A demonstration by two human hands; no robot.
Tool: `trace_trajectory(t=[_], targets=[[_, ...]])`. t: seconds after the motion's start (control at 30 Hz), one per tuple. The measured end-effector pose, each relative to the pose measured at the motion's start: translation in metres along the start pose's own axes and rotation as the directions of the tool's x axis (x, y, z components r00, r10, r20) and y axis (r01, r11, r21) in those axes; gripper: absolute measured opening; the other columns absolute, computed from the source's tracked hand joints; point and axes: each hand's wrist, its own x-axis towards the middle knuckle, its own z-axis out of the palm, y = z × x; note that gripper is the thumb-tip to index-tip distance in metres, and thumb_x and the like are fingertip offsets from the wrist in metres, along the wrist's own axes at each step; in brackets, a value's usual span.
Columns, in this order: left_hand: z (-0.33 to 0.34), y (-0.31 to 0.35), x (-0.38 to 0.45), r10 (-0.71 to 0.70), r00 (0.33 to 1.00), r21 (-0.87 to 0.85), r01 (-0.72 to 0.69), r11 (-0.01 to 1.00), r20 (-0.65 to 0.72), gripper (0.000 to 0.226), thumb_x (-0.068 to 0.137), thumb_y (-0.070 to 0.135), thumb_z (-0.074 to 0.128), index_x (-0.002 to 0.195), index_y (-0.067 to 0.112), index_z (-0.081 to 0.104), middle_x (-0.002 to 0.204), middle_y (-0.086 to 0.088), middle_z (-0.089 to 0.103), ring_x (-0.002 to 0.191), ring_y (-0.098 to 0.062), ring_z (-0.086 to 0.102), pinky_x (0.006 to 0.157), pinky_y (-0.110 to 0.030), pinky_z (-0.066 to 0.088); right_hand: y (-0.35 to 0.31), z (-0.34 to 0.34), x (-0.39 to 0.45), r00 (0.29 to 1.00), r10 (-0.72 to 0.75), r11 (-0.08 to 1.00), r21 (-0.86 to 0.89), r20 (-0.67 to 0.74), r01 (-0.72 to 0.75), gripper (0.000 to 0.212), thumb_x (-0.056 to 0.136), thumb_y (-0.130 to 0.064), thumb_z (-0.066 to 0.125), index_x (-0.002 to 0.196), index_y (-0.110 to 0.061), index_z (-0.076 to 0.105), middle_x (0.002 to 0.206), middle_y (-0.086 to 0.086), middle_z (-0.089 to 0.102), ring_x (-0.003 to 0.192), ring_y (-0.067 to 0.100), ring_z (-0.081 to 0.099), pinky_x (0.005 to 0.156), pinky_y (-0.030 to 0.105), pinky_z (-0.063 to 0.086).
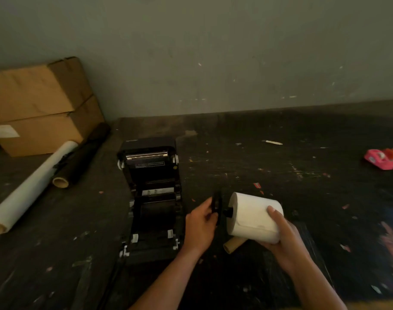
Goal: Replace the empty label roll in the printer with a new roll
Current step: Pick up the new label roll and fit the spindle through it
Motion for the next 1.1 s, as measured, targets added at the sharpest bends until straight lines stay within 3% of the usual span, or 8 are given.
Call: trace_trajectory(t=[0.13, 0.3, 0.6, 0.77, 0.87, 0.93, 1.0, 1.1], targets=[[0.0, 0.006, -0.013, 0.206, 0.977, 0.222, -0.189, 0.957, -0.055, 0.062, 0.087, -0.004, 0.054, 0.122, 0.048, 0.053, 0.107, 0.019, 0.067, 0.103, 0.01, 0.06, 0.089, -0.009, 0.047, 0.001, 0.011, 0.002, 1.0, -0.004, 1.0, -0.024, 0.005, 0.005, 0.07, 0.063, -0.038, 0.071, 0.125, -0.014, 0.05, 0.118, 0.015, 0.06, 0.107, 0.032, 0.059, 0.078, 0.047, 0.053], [-0.003, 0.011, -0.026, 0.274, 0.957, 0.332, -0.231, 0.915, -0.09, 0.052, 0.087, -0.005, 0.053, 0.132, 0.022, 0.055, 0.11, 0.01, 0.068, 0.1, 0.009, 0.058, 0.086, -0.003, 0.043, 0.005, 0.022, 0.003, 1.0, 0.002, 0.999, -0.039, 0.005, -0.002, 0.085, 0.06, -0.039, 0.073, 0.135, -0.012, 0.045, 0.122, 0.016, 0.059, 0.108, 0.033, 0.058, 0.08, 0.047, 0.052], [-0.008, 0.009, -0.04, 0.246, 0.966, 0.413, -0.193, 0.89, -0.079, 0.056, 0.091, 0.0, 0.051, 0.143, 0.018, 0.041, 0.114, -0.011, 0.069, 0.104, -0.017, 0.064, 0.098, -0.033, 0.049, 0.006, 0.036, 0.001, 0.999, -0.021, 0.995, -0.097, 0.027, 0.023, 0.086, 0.057, -0.04, 0.074, 0.134, -0.013, 0.045, 0.116, 0.012, 0.061, 0.104, 0.03, 0.06, 0.071, 0.041, 0.053], [-0.009, 0.007, -0.04, 0.192, 0.98, 0.428, -0.153, 0.891, -0.05, 0.053, 0.095, 0.006, 0.049, 0.144, 0.021, 0.037, 0.121, -0.009, 0.066, 0.111, -0.013, 0.06, 0.104, -0.031, 0.045, 0.008, 0.041, 0.003, 1.0, -0.024, 0.992, -0.126, -0.001, 0.024, 0.102, 0.053, -0.041, 0.076, 0.143, -0.015, 0.035, 0.123, 0.012, 0.057, 0.105, 0.029, 0.058, 0.074, 0.042, 0.052], [-0.016, 0.005, -0.038, 0.121, 0.991, 0.305, -0.098, 0.947, -0.056, 0.048, 0.096, 0.004, 0.047, 0.138, 0.025, 0.047, 0.128, -0.008, 0.063, 0.118, -0.019, 0.058, 0.105, -0.041, 0.045, 0.008, 0.043, 0.005, 0.999, -0.05, 0.987, -0.154, -0.007, 0.048, 0.11, 0.048, -0.043, 0.078, 0.144, -0.017, 0.034, 0.125, 0.012, 0.055, 0.106, 0.029, 0.058, 0.081, 0.045, 0.052], [-0.02, 0.012, -0.035, -0.049, 0.996, 0.049, 0.053, 0.997, -0.078, 0.04, 0.097, 0.008, 0.047, 0.127, 0.033, 0.057, 0.128, -0.004, 0.063, 0.117, -0.016, 0.059, 0.099, -0.041, 0.051, 0.01, 0.045, 0.006, 0.997, -0.071, 0.983, -0.17, 0.008, 0.071, 0.114, 0.044, -0.046, 0.079, 0.145, -0.018, 0.034, 0.128, 0.012, 0.054, 0.108, 0.029, 0.057, 0.088, 0.048, 0.051], [-0.025, 0.021, -0.03, -0.254, 0.964, -0.199, 0.236, 0.951, -0.074, 0.03, 0.097, 0.013, 0.049, 0.114, 0.033, 0.066, 0.124, -0.004, 0.065, 0.111, -0.017, 0.062, 0.09, -0.039, 0.056, 0.01, 0.049, 0.007, 0.995, -0.101, 0.973, -0.207, 0.028, 0.104, 0.118, 0.041, -0.049, 0.079, 0.144, -0.017, 0.034, 0.13, 0.011, 0.052, 0.109, 0.028, 0.057, 0.094, 0.049, 0.048], [-0.038, 0.029, -0.02, -0.398, 0.911, -0.3, 0.352, 0.887, -0.107, 0.022, 0.095, 0.017, 0.055, 0.111, 0.024, 0.068, 0.118, -0.005, 0.067, 0.105, -0.021, 0.065, 0.086, -0.041, 0.057, 0.01, 0.058, 0.009, 0.989, -0.12, 0.959, -0.247, 0.091, 0.139, 0.116, 0.042, -0.049, 0.078, 0.144, -0.019, 0.032, 0.129, 0.009, 0.052, 0.105, 0.024, 0.056, 0.085, 0.042, 0.05]])
